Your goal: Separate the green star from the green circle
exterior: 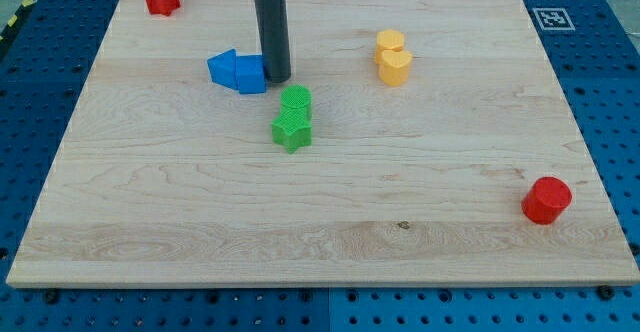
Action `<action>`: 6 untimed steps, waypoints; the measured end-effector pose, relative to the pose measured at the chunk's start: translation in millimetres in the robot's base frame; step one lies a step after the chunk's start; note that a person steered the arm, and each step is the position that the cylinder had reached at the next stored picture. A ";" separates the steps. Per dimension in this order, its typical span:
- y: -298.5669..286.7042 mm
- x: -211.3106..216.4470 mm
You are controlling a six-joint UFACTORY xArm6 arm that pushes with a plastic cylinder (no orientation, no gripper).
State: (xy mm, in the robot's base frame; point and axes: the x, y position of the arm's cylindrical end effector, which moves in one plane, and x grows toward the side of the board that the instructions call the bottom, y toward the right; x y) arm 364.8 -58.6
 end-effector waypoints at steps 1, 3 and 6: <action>7.9 26.9; -5.2 41.7; 20.5 108.7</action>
State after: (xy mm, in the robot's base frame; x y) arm 473.5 -38.1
